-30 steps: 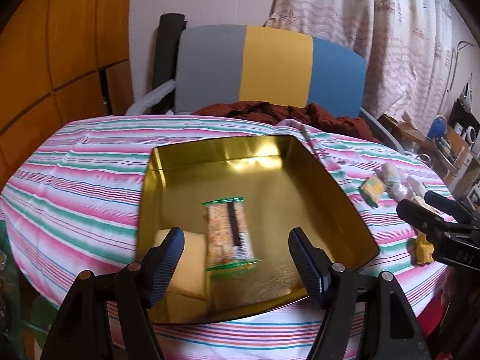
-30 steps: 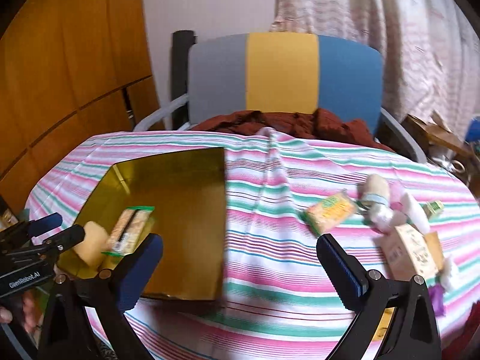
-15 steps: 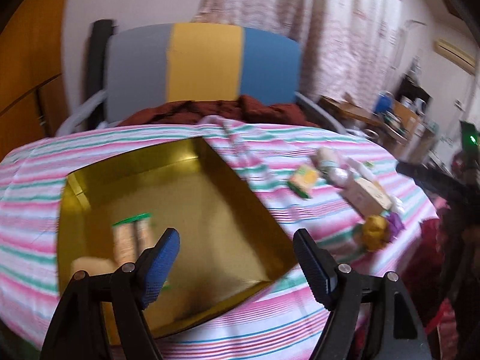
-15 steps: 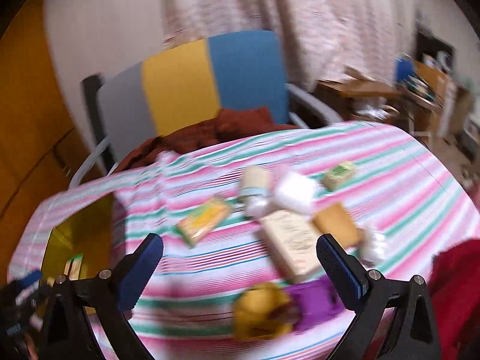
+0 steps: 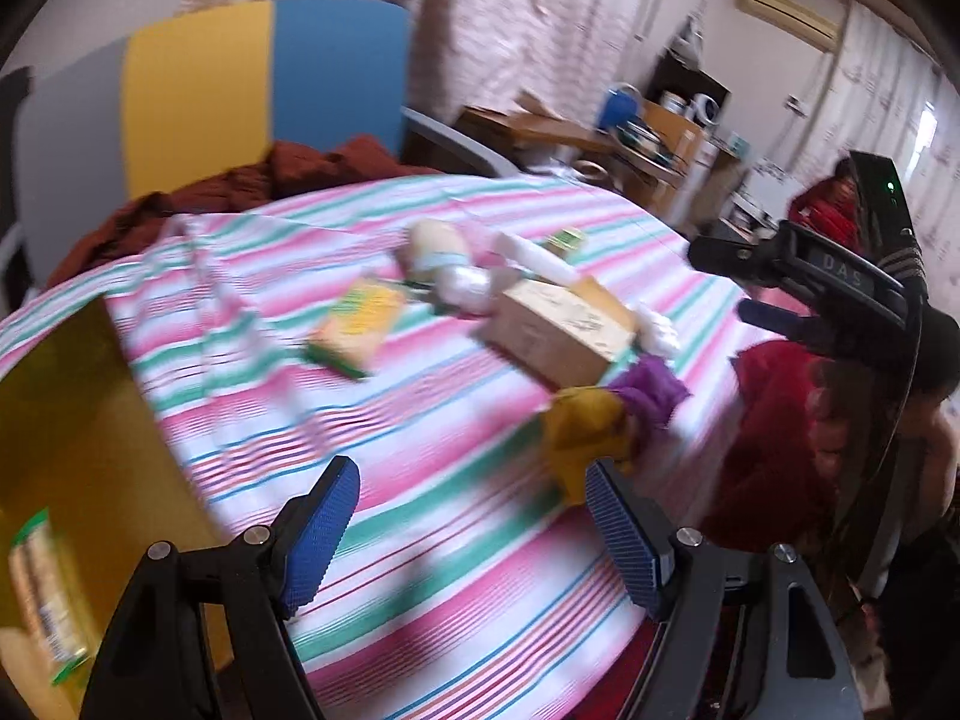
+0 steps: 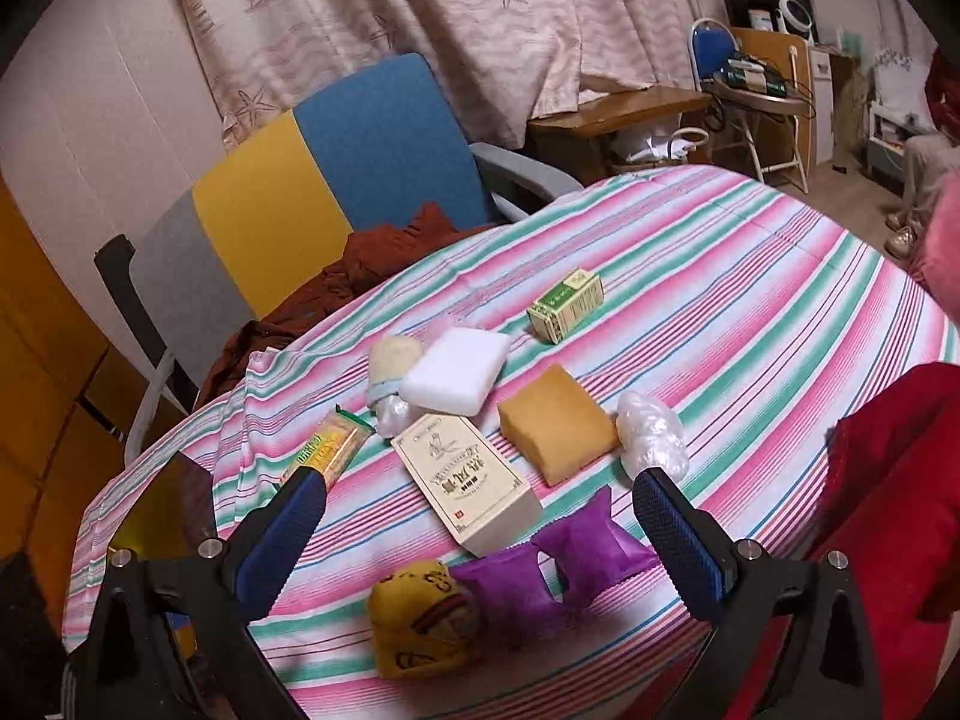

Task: Organize objects
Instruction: 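Grasp the yellow knitted sock with the left tool while the right tool grasps a purple sachet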

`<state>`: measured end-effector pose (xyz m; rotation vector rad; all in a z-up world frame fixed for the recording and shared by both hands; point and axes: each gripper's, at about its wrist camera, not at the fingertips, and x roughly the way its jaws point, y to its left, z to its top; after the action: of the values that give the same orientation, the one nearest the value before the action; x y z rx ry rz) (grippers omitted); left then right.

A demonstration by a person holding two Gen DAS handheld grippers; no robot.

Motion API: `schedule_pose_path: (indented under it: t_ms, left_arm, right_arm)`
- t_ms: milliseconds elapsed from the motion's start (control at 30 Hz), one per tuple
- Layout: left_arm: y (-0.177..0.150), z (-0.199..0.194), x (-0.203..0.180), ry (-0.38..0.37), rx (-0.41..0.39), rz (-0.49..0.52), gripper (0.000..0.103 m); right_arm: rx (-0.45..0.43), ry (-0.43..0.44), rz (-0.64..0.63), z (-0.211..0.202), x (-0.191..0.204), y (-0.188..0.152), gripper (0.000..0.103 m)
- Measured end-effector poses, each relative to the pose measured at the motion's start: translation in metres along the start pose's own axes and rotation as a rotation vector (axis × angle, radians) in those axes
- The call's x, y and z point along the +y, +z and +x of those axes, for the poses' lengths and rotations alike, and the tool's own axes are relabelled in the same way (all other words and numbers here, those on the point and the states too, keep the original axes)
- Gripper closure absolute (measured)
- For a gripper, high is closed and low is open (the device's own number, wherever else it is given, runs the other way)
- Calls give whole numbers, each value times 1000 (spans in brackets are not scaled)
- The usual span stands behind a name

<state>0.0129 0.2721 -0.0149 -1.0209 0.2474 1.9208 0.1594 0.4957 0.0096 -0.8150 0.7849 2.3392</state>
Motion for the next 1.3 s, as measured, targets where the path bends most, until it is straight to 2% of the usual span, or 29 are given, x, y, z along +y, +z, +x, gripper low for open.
schedule_pose_path:
  t_ms: [167,233,533,600,667,767,833,867,1000,1133,1300]
  left_arm:
    - [12,33,-24,-55,44,17,23]
    - [16,48,-32,-71,67,22,20]
    - [21,101,-53,-72,143,32,19]
    - [17,113,-50,-60,168,23,19]
    - [13,117,-43,-85,183,-5,19]
    - [6,114,-30,-130,185,-39,35]
    - [2,107,-24,-145,179,-38,51]
    - [1,104,-23,-146,177,-36,52]
    - [-8,90,-16,-111,154,-5,52]
    - [-19,74,-2,-78,136,-22,52]
    - [-28,63,10,-58,127,-43,52]
  right_arm:
    - [18,58,67,5,-14,-4,0]
    - [21,76,92,6,-19,-4,0]
    - [47,132,146,13,-27,-5,0]
    - [55,134,156,15,-28,-5,0]
    - [60,137,162,16,-29,-5,0]
    - [72,135,149,19,-28,-4,0]
    - [90,132,118,22,-22,-4,0]
    - [100,133,99,23,-20,-5,0]
    - [198,122,-4,36,-2,-7,0]
    - [321,64,-96,55,13,-10,0]
    - [452,-17,-236,79,29,-21,13]
